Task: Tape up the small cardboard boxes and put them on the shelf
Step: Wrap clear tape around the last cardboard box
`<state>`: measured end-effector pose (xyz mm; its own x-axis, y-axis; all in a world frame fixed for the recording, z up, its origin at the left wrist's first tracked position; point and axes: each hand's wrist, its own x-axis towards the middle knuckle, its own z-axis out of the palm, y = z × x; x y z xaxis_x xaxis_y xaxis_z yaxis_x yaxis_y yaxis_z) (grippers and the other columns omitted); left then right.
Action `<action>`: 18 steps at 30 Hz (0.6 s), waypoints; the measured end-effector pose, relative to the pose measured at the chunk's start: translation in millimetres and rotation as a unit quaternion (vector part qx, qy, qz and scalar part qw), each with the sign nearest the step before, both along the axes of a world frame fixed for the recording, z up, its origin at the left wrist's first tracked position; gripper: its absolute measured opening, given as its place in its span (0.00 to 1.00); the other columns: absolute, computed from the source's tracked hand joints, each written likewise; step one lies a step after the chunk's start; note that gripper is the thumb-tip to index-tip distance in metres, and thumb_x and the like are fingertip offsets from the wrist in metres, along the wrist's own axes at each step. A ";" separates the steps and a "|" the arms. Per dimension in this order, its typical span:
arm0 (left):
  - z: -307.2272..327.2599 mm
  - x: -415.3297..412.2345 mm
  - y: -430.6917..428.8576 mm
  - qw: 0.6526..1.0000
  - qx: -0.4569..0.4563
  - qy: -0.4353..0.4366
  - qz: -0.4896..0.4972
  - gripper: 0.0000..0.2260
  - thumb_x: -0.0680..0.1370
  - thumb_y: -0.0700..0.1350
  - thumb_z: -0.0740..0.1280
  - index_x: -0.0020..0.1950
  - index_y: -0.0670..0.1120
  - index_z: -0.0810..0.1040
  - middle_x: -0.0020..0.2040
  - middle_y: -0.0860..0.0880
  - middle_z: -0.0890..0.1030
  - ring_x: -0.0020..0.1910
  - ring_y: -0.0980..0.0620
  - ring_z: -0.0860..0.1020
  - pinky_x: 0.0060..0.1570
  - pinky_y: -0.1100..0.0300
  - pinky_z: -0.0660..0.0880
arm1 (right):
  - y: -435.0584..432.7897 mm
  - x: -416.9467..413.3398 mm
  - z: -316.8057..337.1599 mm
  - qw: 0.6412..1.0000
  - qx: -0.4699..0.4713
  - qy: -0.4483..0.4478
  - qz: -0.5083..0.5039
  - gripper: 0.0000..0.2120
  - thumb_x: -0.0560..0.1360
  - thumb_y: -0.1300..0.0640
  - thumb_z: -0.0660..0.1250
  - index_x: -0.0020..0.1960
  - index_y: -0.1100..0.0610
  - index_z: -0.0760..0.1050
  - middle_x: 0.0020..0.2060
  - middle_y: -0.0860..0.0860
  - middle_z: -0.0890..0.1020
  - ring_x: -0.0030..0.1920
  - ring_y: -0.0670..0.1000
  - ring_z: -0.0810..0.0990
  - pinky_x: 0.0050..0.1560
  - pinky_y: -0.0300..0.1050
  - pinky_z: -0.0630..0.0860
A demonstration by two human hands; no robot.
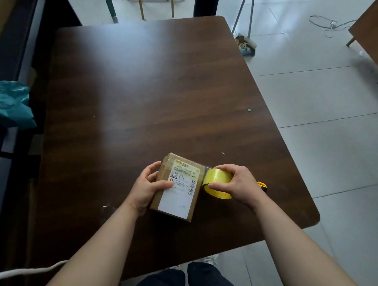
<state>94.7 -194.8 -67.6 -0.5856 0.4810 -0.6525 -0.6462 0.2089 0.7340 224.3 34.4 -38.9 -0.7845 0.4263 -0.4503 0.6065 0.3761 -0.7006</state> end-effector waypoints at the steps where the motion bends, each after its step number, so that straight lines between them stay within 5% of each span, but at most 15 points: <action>1: -1.0 -0.9 -0.6 1.000 0.001 -0.004 0.001 0.34 0.65 0.36 0.76 0.68 0.50 0.69 0.59 0.46 0.80 0.53 0.45 0.82 0.46 0.49 0.81 | -0.3 -1.6 -3.2 1.000 0.001 -0.006 0.001 0.28 0.62 0.47 0.80 0.61 0.48 0.78 0.56 0.47 0.78 0.58 0.49 0.74 0.54 0.43 0.73; 9: -10.0 -6.2 -6.0 1.000 0.003 -0.023 0.016 0.36 0.61 0.39 0.78 0.67 0.49 0.70 0.59 0.44 0.81 0.52 0.44 0.83 0.43 0.51 0.81 | -6.8 -14.8 -23.8 0.999 0.001 -0.032 0.014 0.30 0.63 0.48 0.80 0.63 0.49 0.77 0.56 0.48 0.79 0.59 0.49 0.75 0.58 0.45 0.73; 13: -11.5 -5.9 -12.1 1.000 -0.012 -0.027 0.009 0.31 0.67 0.40 0.77 0.67 0.50 0.70 0.60 0.46 0.81 0.52 0.46 0.83 0.44 0.52 0.81 | -12.2 -22.6 -27.8 0.999 -0.005 -0.031 0.014 0.29 0.63 0.47 0.80 0.62 0.48 0.77 0.56 0.46 0.78 0.58 0.48 0.73 0.57 0.44 0.72; 16: -12.9 -3.9 -18.2 0.987 -0.108 0.110 -0.035 0.26 0.74 0.45 0.73 0.70 0.54 0.70 0.64 0.53 0.76 0.61 0.51 0.77 0.56 0.50 0.78 | -23.7 -28.2 -27.9 1.000 -0.003 -0.017 0.007 0.26 0.64 0.47 0.79 0.60 0.47 0.77 0.54 0.46 0.78 0.56 0.47 0.74 0.55 0.43 0.72; 18: -7.8 -2.1 -16.4 0.933 -0.216 0.279 -0.075 0.24 0.75 0.48 0.71 0.70 0.57 0.69 0.67 0.56 0.70 0.65 0.54 0.71 0.64 0.47 0.72 | -28.0 -27.0 -27.2 1.000 -0.015 -0.003 0.004 0.25 0.65 0.49 0.79 0.60 0.47 0.76 0.53 0.45 0.78 0.55 0.47 0.75 0.53 0.41 0.72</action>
<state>92.6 -211.2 -75.4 -0.8387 0.3480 -0.4190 -0.1288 0.6208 0.7734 197.3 6.5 -66.1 -0.7852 0.4061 -0.4676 0.6076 0.3595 -0.7082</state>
